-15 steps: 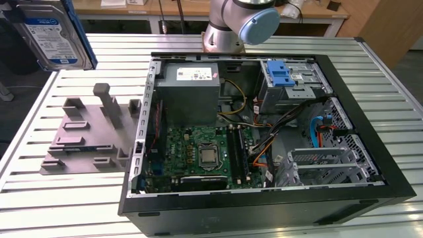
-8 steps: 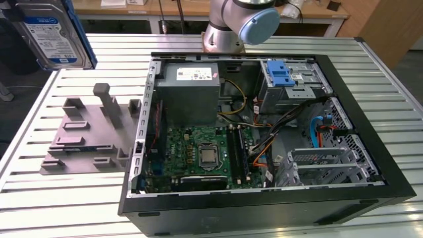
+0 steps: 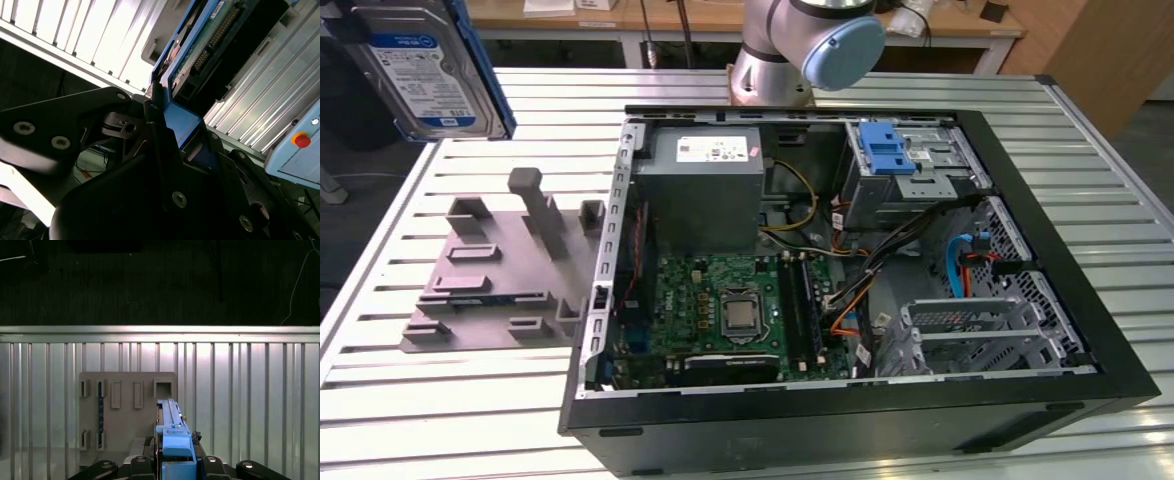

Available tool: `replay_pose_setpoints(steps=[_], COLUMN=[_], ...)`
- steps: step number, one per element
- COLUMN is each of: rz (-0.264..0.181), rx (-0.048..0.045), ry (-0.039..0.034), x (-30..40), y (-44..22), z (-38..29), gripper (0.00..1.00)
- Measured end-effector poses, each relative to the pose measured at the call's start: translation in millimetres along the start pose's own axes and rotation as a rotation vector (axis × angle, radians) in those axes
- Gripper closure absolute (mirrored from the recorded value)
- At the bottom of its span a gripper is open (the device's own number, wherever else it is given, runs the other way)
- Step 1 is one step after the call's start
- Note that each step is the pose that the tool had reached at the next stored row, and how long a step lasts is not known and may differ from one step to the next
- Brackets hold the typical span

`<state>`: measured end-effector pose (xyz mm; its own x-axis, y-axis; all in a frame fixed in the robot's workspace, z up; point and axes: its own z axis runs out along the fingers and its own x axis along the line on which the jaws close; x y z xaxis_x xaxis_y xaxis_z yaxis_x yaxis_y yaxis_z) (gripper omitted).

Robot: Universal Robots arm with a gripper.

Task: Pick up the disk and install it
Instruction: 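Pick up the disk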

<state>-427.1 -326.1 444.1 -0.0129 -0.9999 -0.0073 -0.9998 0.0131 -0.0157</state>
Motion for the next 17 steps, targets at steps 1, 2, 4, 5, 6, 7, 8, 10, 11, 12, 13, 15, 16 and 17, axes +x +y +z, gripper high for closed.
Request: replay_pose_setpoints(steps=[1,2,4,5,6,7,8,10,11,12,13,15,16,17], rz=[0.000,0.000,0.000,0.000,0.000,0.000,0.000,0.000,0.000,0.000,0.000,0.000,0.000,0.000], rx=[0.0001,0.0001,0.0002,0.0002,0.0003,0.0004,0.0003,0.0004,0.0004,0.0003,0.0002,0.0003,0.0003,0.0003], ry=[0.0000,-0.0001,-0.0001,-0.0001,-0.0001,-0.0001,-0.0001,-0.0002,-0.0001,-0.0001,-0.0001,-0.0001,-0.0001,-0.0001], x=[0.0,0.0,0.0,0.0,0.0,0.1,0.0,0.0,0.0,0.1,0.0,0.0,0.0,0.0], y=[-0.5,-1.1,-2.3,-2.3,-2.4,-2.6,-2.8,-3.0,-3.1,-3.1,-3.1,-3.2,-3.2,-3.3], z=[0.0,0.1,0.1,0.2,0.2,0.3,0.2,0.3,0.3,0.2,-0.3,-2.7,-4.5,-6.5], gripper=[0.63,0.63,0.63,0.63,0.63,0.63,0.63,0.63,0.63,0.63,0.63,0.63,0.63,0.63])
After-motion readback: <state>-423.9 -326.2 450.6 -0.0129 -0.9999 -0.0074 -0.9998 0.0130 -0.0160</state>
